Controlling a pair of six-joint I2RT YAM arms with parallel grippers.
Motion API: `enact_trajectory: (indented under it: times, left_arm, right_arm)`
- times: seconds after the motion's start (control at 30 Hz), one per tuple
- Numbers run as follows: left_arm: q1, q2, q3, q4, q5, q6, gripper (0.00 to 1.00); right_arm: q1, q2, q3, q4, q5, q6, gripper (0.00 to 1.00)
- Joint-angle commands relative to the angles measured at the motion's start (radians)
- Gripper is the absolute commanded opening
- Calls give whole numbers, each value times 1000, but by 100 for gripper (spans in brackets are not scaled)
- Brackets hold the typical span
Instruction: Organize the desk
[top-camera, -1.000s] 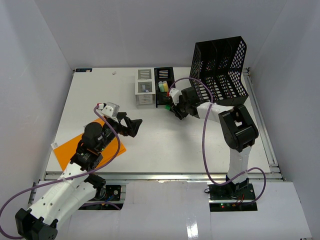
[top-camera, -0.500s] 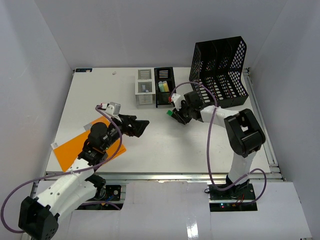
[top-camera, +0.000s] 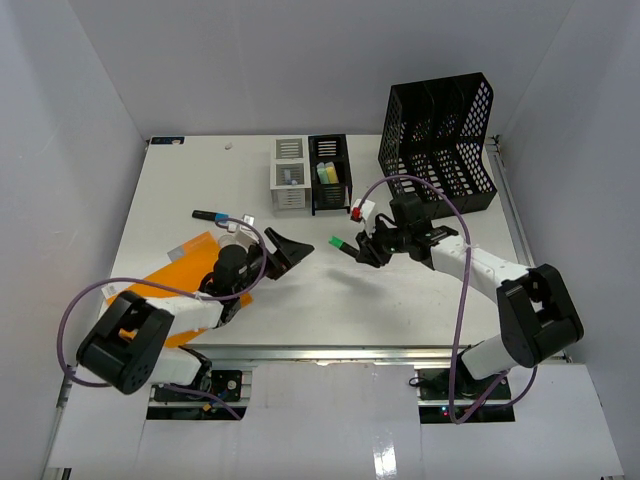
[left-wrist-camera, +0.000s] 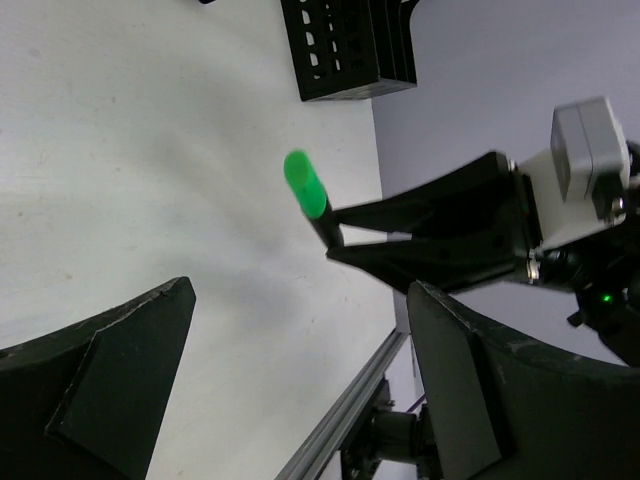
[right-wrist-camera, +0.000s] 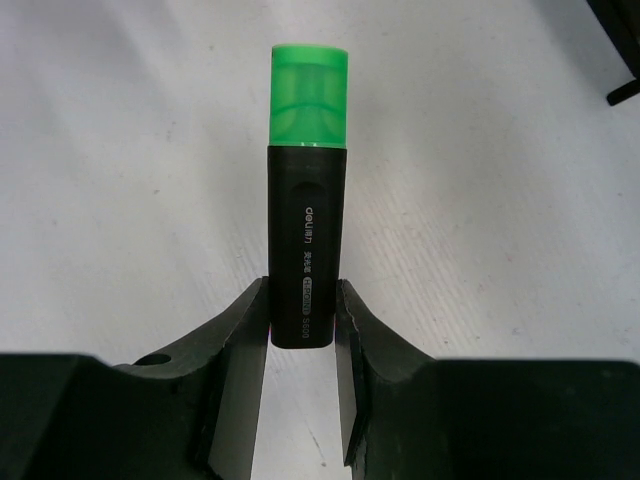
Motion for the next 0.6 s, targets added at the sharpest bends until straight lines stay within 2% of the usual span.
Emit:
enact_trajectory:
  times: [0.0,0.13,0.33,0.43,0.5,0.57]
  left_arm:
    - [-29,97,83,158,10,-113,98]
    - [-50,191,127,197,24,-132,97]
    - [-81,278,160,237,46,-142,86]
    - [-95,306,176,255,60,-145,76]
    - [-105,321,192,259,73,-143,62]
    - [-114,331,202,253,84,-139,52]
  right_arm:
    - [17,-50,-21,20,-107,16,8]
    - [25,-70,-31,26,-162,28,8]
    - [34,-109,-52,40,-204,38,8]
    - [35,-118,-58,41,-213,43,8]
    - [35,-125,-61,46,-213,47,8]
    - [35,-133,-64,50,-216,47,8]
